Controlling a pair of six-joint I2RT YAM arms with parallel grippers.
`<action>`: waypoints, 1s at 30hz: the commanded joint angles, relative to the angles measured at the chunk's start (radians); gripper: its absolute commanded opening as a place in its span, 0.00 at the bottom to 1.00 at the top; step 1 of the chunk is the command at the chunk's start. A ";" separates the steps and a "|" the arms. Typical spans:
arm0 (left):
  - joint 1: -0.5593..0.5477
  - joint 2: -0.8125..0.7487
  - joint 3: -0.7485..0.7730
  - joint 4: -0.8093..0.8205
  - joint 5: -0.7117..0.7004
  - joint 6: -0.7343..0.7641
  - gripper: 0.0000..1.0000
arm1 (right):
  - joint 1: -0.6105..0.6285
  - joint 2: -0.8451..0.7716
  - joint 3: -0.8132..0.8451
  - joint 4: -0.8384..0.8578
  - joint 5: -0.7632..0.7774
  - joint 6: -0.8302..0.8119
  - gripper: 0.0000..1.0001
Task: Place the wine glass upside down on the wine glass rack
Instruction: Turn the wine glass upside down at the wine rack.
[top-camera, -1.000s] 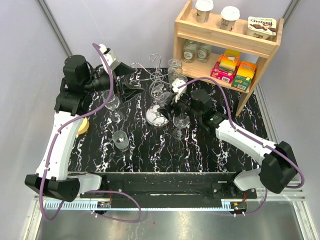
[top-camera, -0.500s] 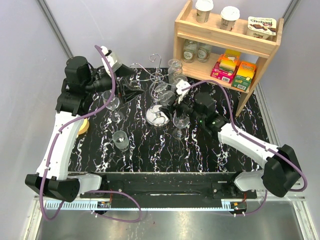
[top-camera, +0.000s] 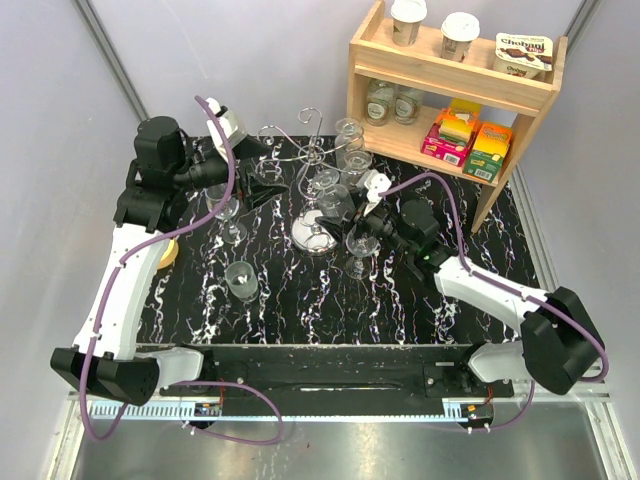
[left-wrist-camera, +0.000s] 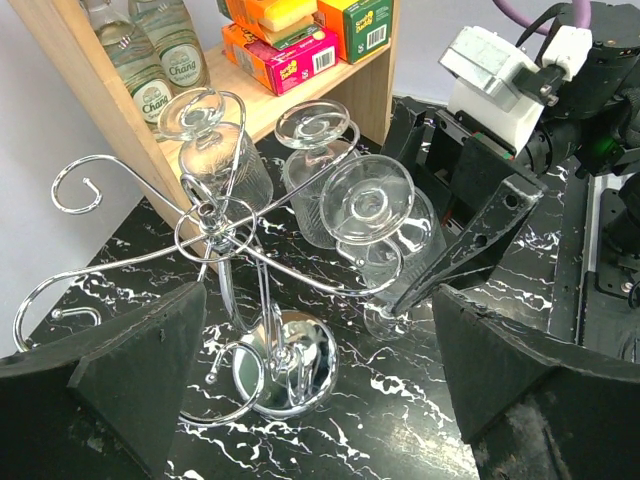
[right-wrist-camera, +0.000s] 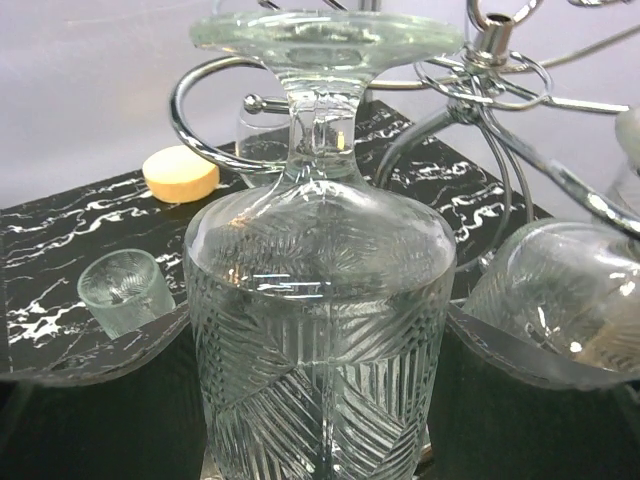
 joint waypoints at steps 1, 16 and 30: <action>0.005 -0.023 -0.004 0.006 -0.006 0.032 0.99 | 0.009 0.010 0.051 0.181 -0.089 0.020 0.00; 0.013 -0.005 -0.056 0.033 -0.084 0.042 0.99 | 0.009 0.079 0.060 0.218 -0.109 0.078 0.00; 0.016 -0.011 -0.093 0.110 -0.239 0.014 0.98 | 0.009 0.093 0.054 0.221 -0.092 0.075 0.00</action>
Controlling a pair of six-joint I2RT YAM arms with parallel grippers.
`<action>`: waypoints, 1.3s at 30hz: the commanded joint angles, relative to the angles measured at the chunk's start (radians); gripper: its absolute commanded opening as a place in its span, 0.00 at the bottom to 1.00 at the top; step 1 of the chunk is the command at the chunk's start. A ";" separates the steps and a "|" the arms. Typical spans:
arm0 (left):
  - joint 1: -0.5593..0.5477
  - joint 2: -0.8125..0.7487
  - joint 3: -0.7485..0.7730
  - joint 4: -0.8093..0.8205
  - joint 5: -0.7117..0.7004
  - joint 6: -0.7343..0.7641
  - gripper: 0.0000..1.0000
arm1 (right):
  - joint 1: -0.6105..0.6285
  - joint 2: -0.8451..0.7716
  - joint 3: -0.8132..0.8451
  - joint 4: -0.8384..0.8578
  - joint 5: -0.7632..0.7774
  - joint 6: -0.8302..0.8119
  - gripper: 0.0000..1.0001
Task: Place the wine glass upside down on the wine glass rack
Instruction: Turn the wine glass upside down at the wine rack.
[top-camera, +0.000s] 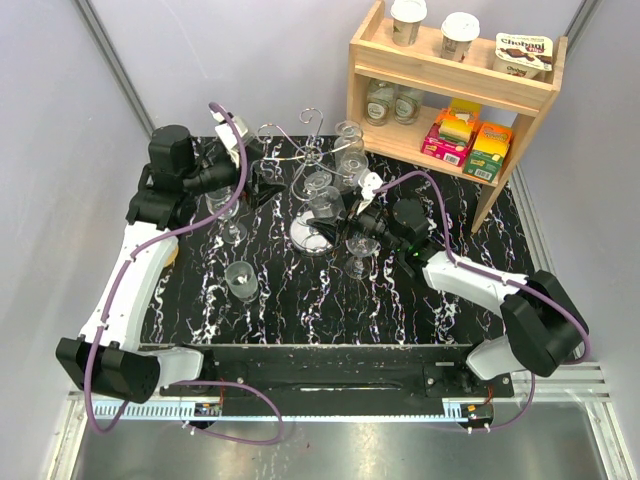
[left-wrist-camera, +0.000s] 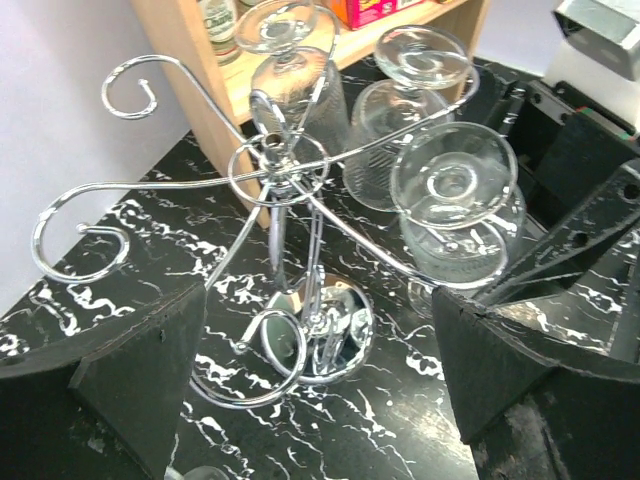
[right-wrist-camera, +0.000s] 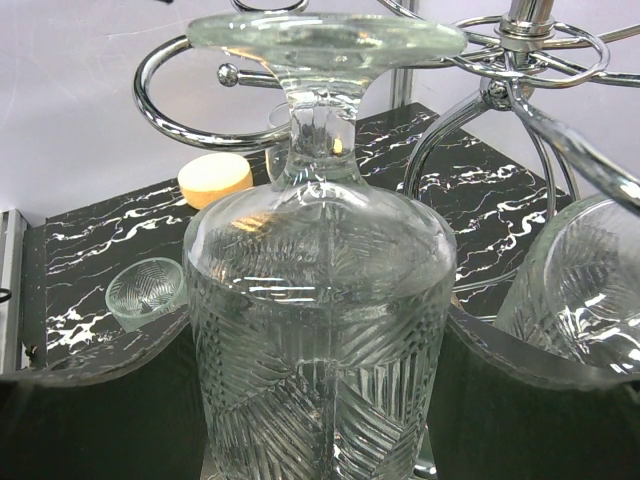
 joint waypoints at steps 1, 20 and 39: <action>0.015 -0.025 0.022 0.068 -0.100 -0.012 0.98 | 0.008 -0.023 0.039 0.081 -0.010 -0.010 0.00; -0.123 0.287 0.419 -0.010 -0.155 -0.113 0.92 | 0.008 -0.019 0.058 -0.004 0.051 -0.005 0.00; -0.222 0.326 0.391 0.015 -0.364 -0.134 0.60 | 0.007 0.060 0.088 0.070 -0.015 0.039 0.00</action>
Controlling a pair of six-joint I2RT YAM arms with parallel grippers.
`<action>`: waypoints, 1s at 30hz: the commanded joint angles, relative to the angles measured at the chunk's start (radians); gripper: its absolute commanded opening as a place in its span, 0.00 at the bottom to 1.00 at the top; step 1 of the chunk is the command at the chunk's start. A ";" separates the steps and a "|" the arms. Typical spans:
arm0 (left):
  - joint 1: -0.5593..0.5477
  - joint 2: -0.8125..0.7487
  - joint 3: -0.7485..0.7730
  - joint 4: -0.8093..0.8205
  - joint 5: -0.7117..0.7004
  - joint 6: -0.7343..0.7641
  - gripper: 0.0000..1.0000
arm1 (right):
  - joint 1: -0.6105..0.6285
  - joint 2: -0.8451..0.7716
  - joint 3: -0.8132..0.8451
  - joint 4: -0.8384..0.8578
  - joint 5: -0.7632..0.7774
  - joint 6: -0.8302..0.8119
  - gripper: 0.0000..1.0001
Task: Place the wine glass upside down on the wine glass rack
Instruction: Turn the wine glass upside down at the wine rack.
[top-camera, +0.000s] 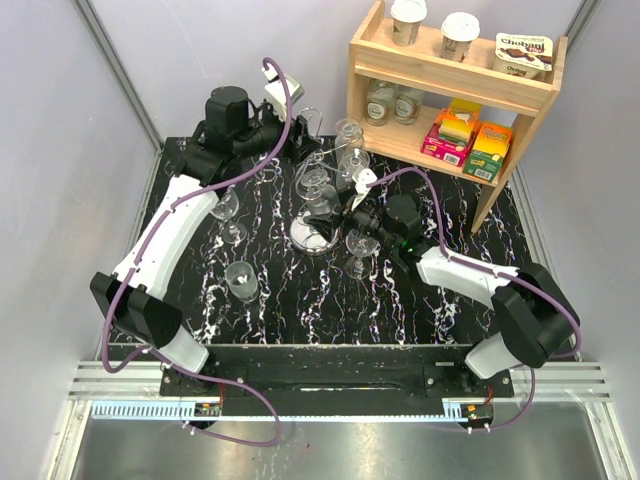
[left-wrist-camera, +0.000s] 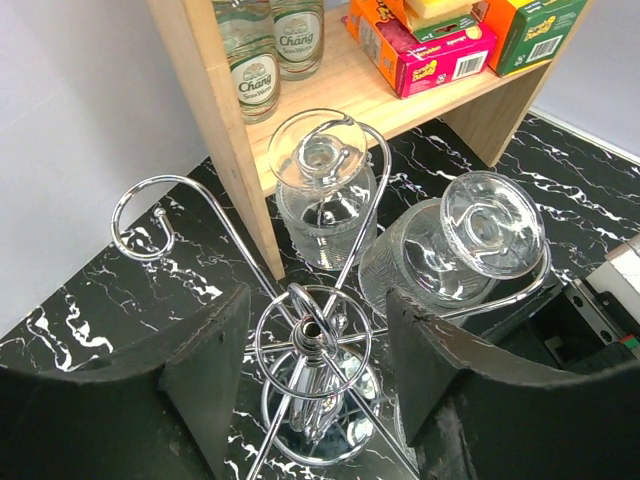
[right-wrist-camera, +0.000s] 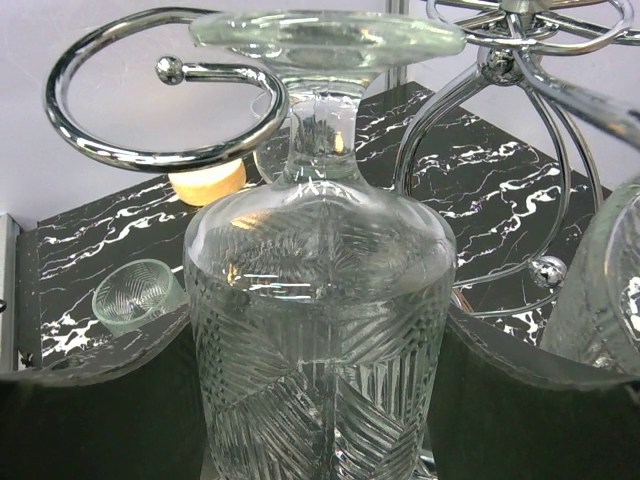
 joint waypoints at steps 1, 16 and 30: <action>-0.007 -0.009 0.008 0.037 -0.053 -0.006 0.59 | 0.008 0.004 0.046 0.103 -0.042 0.014 0.00; -0.043 -0.003 -0.024 0.037 -0.076 0.003 0.01 | 0.008 0.008 0.050 0.117 -0.045 0.034 0.00; -0.056 -0.026 -0.073 0.038 -0.094 0.022 0.00 | 0.006 0.042 0.004 0.328 -0.116 0.153 0.00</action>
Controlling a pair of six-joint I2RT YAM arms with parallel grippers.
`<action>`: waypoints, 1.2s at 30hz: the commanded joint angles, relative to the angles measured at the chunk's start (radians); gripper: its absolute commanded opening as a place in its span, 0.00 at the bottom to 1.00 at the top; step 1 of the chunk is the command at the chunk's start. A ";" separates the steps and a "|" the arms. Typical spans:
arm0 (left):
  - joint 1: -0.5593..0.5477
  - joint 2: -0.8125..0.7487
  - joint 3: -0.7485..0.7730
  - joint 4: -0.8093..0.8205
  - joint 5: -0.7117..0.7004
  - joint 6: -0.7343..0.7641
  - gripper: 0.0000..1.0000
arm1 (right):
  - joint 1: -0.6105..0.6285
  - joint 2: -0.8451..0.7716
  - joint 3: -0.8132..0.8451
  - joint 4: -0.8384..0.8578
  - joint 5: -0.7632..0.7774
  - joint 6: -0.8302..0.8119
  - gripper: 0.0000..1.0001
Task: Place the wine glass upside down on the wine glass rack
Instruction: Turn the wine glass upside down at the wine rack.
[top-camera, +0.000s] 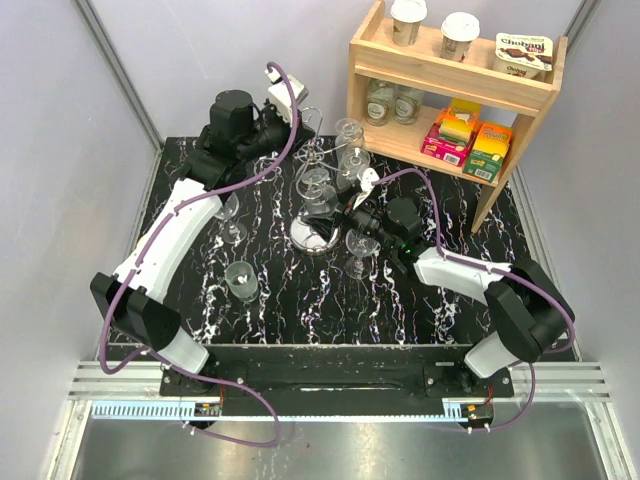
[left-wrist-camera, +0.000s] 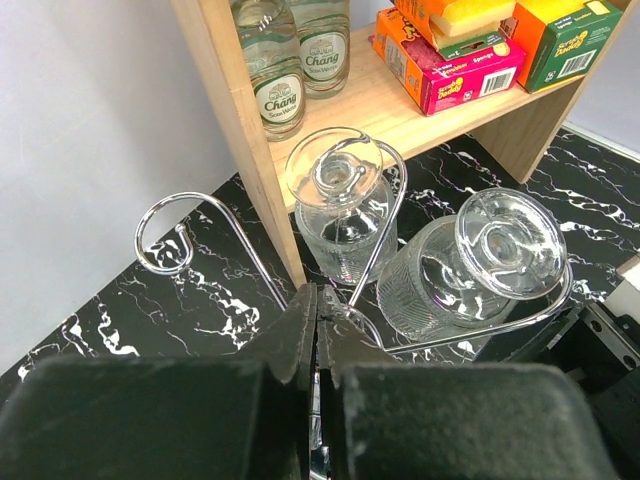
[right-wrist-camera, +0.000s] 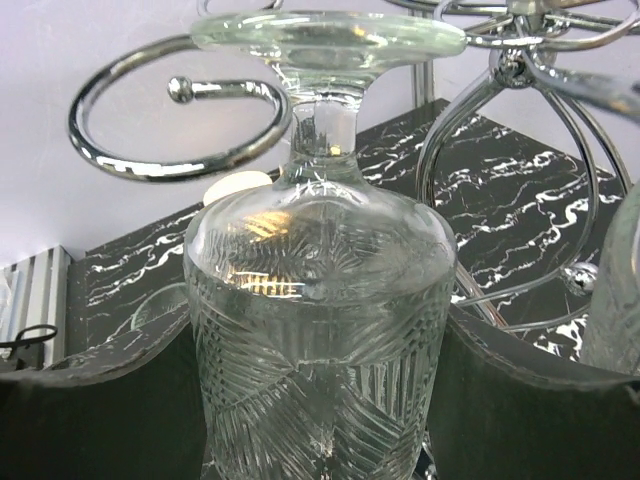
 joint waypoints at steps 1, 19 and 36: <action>-0.021 -0.019 -0.038 -0.038 -0.006 0.006 0.00 | 0.008 0.013 0.019 0.236 -0.092 0.055 0.00; -0.021 -0.033 -0.052 -0.042 -0.023 0.014 0.00 | 0.007 -0.004 -0.049 0.353 -0.104 0.077 0.00; 0.014 -0.065 -0.073 -0.044 -0.005 0.011 0.00 | 0.007 -0.045 -0.108 0.330 0.020 0.020 0.00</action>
